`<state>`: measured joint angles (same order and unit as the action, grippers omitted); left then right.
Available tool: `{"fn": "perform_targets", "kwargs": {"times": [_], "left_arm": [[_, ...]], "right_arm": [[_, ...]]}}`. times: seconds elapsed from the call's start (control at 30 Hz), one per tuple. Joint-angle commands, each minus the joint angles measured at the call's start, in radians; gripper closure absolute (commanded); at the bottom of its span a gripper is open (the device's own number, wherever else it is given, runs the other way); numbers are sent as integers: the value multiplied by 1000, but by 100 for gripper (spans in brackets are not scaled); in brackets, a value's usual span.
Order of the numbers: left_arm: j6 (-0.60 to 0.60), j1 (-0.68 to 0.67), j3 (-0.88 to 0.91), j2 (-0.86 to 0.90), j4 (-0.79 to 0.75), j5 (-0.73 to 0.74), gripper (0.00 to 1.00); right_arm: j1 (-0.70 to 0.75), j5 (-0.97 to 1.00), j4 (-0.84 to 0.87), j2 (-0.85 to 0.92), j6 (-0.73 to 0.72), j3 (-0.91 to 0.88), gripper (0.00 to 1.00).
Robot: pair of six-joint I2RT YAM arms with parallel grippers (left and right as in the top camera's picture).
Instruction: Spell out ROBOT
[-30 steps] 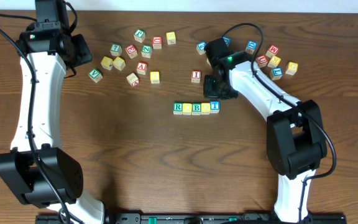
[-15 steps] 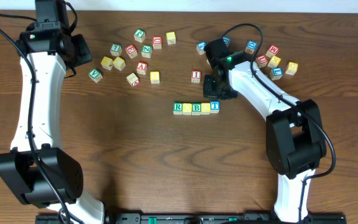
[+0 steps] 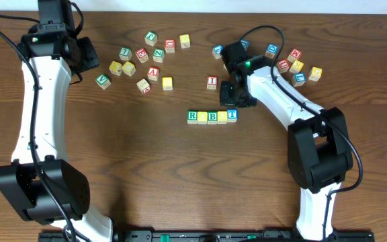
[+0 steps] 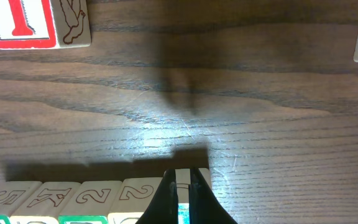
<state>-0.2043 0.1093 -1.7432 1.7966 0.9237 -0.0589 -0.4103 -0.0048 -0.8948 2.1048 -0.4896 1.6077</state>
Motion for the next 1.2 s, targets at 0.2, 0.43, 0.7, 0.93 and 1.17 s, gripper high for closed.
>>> {"fn": "perform_targets", "kwargs": {"times": [0.2, 0.43, 0.7, 0.93, 1.17], "left_arm": [[17, 2, 8, -12, 3, -10, 51], [17, 2, 8, -12, 3, -10, 52], [17, 2, 8, -12, 3, -10, 51], [17, 2, 8, -12, 3, -10, 51], [17, 2, 8, -12, 3, -10, 52]], "right_arm": [[-10, 6, 11, 16, -11, -8, 97], [-10, 6, 13, 16, -11, -13, 97], [-10, 6, 13, 16, -11, -20, 97], [-10, 5, 13, 16, -11, -21, 97], [-10, 5, 11, 16, -11, -21, 97]]}}
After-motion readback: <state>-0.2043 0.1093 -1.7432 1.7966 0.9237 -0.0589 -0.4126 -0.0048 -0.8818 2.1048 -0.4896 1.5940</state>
